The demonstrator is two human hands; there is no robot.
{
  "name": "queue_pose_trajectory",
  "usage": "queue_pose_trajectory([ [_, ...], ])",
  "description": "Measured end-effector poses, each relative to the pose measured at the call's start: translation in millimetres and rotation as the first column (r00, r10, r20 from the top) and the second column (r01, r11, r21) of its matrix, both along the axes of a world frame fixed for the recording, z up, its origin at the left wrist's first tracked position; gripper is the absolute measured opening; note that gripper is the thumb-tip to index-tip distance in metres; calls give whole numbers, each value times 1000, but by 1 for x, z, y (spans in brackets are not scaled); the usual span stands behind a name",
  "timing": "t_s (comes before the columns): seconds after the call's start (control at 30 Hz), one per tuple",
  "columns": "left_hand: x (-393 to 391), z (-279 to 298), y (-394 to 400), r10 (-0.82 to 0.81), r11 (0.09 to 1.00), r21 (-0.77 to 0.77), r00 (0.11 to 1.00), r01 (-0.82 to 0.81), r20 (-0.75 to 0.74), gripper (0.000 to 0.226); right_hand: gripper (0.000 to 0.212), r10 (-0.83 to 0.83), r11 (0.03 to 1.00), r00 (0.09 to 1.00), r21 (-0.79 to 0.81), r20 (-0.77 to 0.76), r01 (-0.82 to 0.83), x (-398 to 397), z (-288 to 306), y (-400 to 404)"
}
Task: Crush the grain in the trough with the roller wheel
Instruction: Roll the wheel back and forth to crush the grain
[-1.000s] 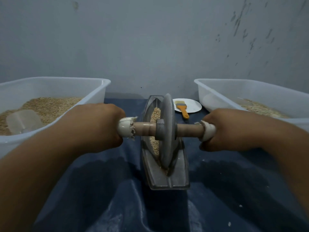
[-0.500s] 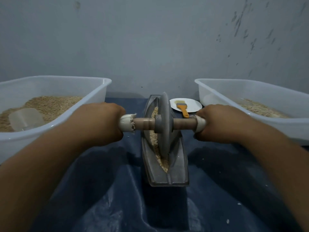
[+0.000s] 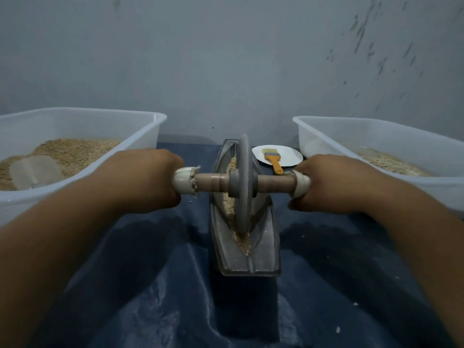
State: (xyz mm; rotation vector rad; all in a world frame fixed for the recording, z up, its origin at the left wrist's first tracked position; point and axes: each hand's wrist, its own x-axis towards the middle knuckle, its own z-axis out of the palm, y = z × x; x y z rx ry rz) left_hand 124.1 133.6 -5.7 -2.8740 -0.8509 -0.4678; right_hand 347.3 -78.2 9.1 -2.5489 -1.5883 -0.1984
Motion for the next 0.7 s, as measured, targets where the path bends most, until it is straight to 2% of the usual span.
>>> queue_pose_trajectory([
  [0.13, 11, -12, -6, 22, 987, 156, 986, -48, 168, 13, 23, -109, 982, 978, 173, 179, 78, 0, -16, 9],
  [0.23, 22, -13, -7, 70, 977, 187, 981, -104, 182, 13, 23, -171, 952, 945, 293, 277, 86, -1, -29, 21],
  [0.3, 20, -9, -2, 95, 988, 114, 990, -107, 108, 14, 25, -147, 962, 957, 260, 249, 80, 2, -24, 21],
  [0.37, 11, -6, 1, 66, 997, 44, 997, -68, 39, 14, 22, -84, 987, 977, 148, 198, 55, 6, -15, 14],
  [0.47, 3, -8, 2, 33, 999, -10, 999, -32, 40, 12, 22, -16, 993, 985, 115, 172, -4, 7, -10, 3],
  [0.53, 7, -12, 0, 56, 997, 41, 993, -60, 105, 11, 25, -64, 982, 974, 185, 218, 24, 4, -16, 6],
  [0.63, 19, -15, -6, 80, 969, 216, 978, -122, 193, 12, 29, -168, 956, 959, 275, 229, 102, 1, -27, 19],
  [0.7, 23, -11, -7, 98, 972, 195, 981, -131, 170, 13, 27, -170, 959, 963, 260, 210, 113, 3, -27, 23],
])
